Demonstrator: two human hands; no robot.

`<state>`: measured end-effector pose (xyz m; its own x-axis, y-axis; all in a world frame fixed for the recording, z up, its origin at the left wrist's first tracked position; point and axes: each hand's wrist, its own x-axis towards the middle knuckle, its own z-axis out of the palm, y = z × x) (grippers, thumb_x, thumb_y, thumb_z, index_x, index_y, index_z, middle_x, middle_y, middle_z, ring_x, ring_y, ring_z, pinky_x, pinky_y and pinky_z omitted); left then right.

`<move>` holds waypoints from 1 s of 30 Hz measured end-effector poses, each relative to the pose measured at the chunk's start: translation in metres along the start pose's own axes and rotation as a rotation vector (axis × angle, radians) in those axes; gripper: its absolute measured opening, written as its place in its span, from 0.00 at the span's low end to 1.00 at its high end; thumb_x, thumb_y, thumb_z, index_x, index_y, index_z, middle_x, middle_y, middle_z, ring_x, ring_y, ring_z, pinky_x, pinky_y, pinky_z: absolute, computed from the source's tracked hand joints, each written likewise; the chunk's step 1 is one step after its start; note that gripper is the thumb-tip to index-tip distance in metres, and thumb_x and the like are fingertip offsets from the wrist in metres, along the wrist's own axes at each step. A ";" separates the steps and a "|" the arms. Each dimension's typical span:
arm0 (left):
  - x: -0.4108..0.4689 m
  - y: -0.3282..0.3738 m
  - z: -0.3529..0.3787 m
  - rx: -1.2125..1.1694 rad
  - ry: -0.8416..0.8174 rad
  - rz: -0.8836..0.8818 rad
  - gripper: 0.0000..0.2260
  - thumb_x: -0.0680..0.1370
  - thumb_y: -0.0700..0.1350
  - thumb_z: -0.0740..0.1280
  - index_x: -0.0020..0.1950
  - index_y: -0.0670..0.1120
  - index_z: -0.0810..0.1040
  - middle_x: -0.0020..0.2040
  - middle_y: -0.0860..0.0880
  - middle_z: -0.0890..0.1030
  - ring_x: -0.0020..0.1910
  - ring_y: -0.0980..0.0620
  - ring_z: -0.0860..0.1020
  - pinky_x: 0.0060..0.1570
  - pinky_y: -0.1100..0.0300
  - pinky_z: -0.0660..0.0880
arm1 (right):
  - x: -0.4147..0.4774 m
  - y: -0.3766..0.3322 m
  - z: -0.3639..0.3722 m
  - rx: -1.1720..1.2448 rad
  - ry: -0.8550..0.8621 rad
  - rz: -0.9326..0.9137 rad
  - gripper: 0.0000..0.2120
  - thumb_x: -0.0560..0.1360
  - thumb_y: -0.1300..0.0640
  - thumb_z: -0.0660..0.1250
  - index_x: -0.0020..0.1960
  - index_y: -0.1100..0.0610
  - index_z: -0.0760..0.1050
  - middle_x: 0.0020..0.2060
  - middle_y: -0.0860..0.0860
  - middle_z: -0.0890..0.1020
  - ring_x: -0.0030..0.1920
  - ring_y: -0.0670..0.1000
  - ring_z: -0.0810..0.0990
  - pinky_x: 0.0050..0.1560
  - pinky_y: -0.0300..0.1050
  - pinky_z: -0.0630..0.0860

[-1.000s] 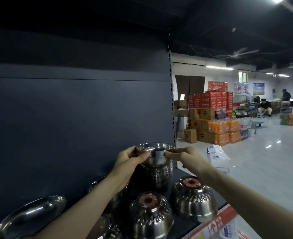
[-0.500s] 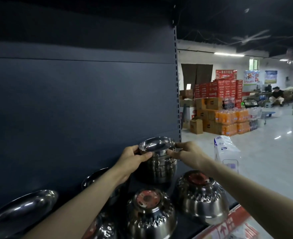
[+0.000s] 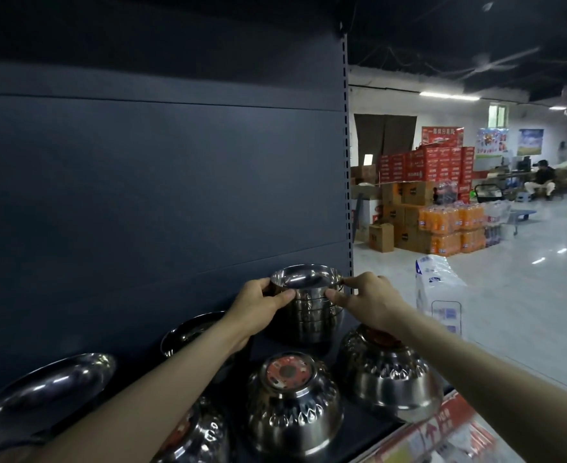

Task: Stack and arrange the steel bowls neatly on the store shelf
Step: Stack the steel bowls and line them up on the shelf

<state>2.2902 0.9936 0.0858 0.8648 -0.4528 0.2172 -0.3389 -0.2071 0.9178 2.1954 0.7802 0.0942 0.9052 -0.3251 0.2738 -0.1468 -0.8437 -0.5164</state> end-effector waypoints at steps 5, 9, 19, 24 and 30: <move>-0.024 0.008 -0.002 0.159 0.026 0.035 0.12 0.82 0.49 0.73 0.64 0.58 0.78 0.62 0.55 0.79 0.57 0.56 0.80 0.58 0.60 0.75 | -0.021 -0.010 -0.002 -0.045 0.053 0.023 0.26 0.80 0.33 0.68 0.69 0.50 0.81 0.49 0.52 0.82 0.55 0.58 0.82 0.60 0.56 0.80; -0.046 0.017 -0.009 0.260 0.027 0.027 0.29 0.83 0.50 0.72 0.82 0.50 0.66 0.69 0.53 0.74 0.68 0.52 0.76 0.69 0.54 0.72 | -0.041 -0.020 -0.007 0.034 0.027 0.026 0.28 0.81 0.35 0.69 0.72 0.54 0.79 0.57 0.57 0.85 0.58 0.60 0.83 0.62 0.56 0.81; -0.101 0.061 -0.016 0.287 -0.006 0.095 0.29 0.81 0.45 0.73 0.81 0.49 0.68 0.68 0.52 0.77 0.66 0.53 0.77 0.62 0.60 0.70 | -0.122 -0.039 -0.036 0.195 0.004 -0.082 0.22 0.82 0.42 0.71 0.70 0.54 0.80 0.62 0.57 0.85 0.54 0.55 0.86 0.59 0.57 0.84; -0.129 0.074 -0.005 0.254 -0.066 0.148 0.25 0.81 0.44 0.74 0.78 0.50 0.73 0.64 0.52 0.80 0.60 0.55 0.79 0.55 0.63 0.72 | -0.167 -0.038 -0.050 0.195 0.021 -0.075 0.24 0.82 0.43 0.71 0.72 0.56 0.79 0.65 0.55 0.85 0.59 0.53 0.85 0.59 0.49 0.82; -0.149 0.080 -0.004 0.263 -0.129 0.163 0.26 0.81 0.40 0.73 0.78 0.48 0.73 0.67 0.49 0.79 0.50 0.57 0.83 0.35 0.73 0.76 | -0.204 -0.040 -0.057 0.192 0.016 -0.038 0.14 0.83 0.47 0.70 0.65 0.53 0.83 0.57 0.50 0.87 0.58 0.57 0.86 0.45 0.37 0.78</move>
<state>2.1353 1.0475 0.1285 0.7432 -0.6009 0.2944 -0.5670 -0.3320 0.7539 1.9936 0.8555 0.1053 0.9020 -0.3024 0.3080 -0.0324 -0.7589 -0.6504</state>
